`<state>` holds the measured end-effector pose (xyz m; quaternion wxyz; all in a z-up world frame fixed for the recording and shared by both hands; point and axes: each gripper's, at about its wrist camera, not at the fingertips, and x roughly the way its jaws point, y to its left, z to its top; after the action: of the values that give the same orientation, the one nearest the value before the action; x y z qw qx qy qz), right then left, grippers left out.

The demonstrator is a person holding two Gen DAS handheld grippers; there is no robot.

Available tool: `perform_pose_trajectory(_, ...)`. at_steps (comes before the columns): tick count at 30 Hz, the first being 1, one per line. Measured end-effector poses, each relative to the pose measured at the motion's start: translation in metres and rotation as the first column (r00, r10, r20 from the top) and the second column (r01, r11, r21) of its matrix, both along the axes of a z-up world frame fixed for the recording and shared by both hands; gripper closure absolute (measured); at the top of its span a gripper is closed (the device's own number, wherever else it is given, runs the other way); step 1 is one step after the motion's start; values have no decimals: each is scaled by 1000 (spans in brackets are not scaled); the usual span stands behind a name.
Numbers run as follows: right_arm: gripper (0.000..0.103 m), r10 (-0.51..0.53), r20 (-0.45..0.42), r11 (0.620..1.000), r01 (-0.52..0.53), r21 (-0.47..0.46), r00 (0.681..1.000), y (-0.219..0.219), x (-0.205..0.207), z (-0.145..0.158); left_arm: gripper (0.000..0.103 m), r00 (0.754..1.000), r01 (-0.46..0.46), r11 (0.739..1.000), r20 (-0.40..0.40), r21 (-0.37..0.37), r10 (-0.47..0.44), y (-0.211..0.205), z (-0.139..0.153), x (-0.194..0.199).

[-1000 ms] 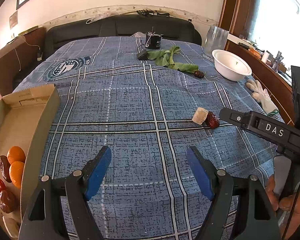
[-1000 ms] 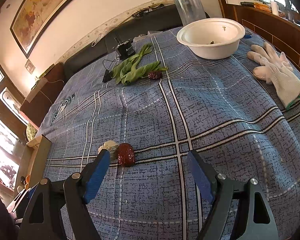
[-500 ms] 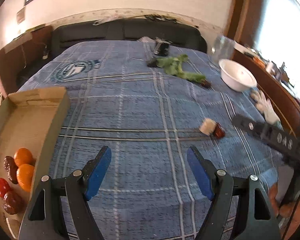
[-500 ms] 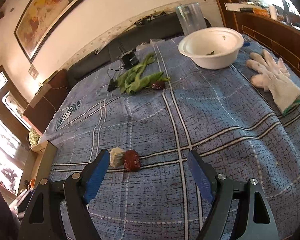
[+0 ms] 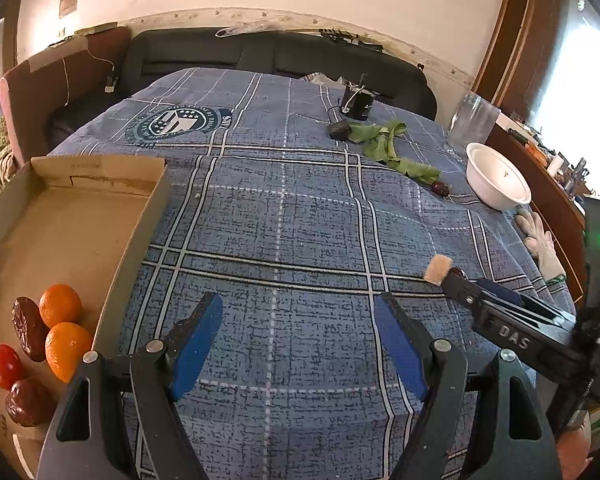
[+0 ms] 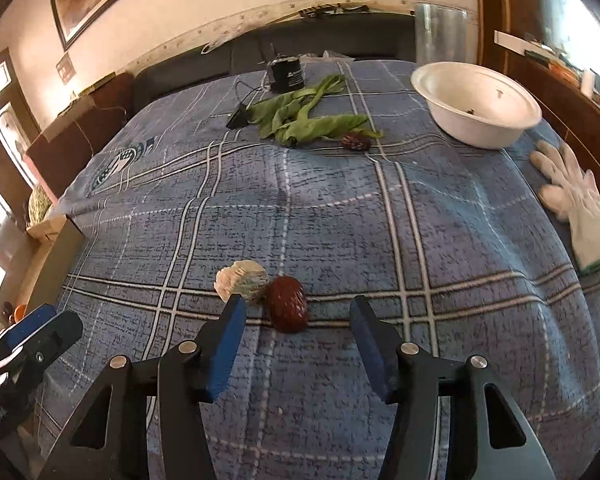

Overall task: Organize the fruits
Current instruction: 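Grasp the beige round cake with the left gripper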

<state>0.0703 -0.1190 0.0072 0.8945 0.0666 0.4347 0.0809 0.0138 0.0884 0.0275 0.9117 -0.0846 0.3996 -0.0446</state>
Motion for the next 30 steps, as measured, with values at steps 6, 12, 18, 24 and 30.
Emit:
perform_pose_trajectory(6, 65, 51, 17, 999, -51, -10, 999, 13, 0, 1, 26, 1000, 3, 1000, -5, 26, -3, -3, -4, 2)
perform_pose_trajectory(12, 80, 31, 15, 999, -31, -27, 999, 10, -7, 4, 26, 1000, 22, 999, 8, 30, -23, -8, -6, 2)
perform_pose_trajectory(18, 81, -58, 67, 998, 60, -24, 996, -26, -27, 19, 26, 998, 62, 998, -25, 31, -62, -20, -10, 4)
perform_pose_trajectory(24, 81, -107, 48, 994, 106, 27, 993, -58, -18, 19, 26, 988, 157, 981, -28, 116, -155, -63, -4, 19)
perform_pose_trajectory(30, 81, -84, -6, 980, 83, 181, 996, -68, -12, 11, 29, 940, 342, 928, -58, 150, -337, -114, -20, 48)
